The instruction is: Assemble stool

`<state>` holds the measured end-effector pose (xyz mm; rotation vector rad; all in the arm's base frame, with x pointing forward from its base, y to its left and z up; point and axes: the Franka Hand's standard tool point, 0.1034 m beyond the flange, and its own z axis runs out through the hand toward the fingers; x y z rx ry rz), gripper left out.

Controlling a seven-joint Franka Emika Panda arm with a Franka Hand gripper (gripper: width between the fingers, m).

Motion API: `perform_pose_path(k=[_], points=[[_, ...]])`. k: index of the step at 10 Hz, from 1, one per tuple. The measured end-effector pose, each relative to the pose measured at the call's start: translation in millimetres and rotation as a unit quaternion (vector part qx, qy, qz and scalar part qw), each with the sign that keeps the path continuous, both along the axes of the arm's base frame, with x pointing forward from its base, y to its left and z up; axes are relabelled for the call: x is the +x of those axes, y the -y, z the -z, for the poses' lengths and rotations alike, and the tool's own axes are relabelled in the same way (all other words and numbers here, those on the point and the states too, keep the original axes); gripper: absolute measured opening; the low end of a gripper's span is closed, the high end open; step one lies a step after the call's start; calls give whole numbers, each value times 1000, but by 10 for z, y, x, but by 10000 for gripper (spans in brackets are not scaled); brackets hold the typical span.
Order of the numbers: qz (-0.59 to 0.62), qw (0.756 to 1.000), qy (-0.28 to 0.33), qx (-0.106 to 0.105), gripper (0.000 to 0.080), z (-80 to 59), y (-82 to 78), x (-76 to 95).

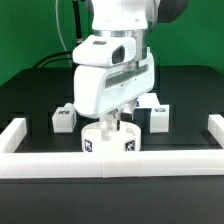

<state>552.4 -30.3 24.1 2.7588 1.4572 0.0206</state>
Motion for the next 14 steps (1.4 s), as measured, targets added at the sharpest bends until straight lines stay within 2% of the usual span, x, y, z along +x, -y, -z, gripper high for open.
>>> perform_pose_path(k=[1,5,8,10,13,14], points=[[-2,1000,0,0,320,1,-32,7],[-1,1000,15,10,320,-3,-844,205],[-4,999,32,19,320,-8,-1315,357],[-18,999,34,18,320,-10,-1389,362],[-36,999,34,17,320,-6,-1377,362],[-36,999,34,17,422,-4,-1375,360]])
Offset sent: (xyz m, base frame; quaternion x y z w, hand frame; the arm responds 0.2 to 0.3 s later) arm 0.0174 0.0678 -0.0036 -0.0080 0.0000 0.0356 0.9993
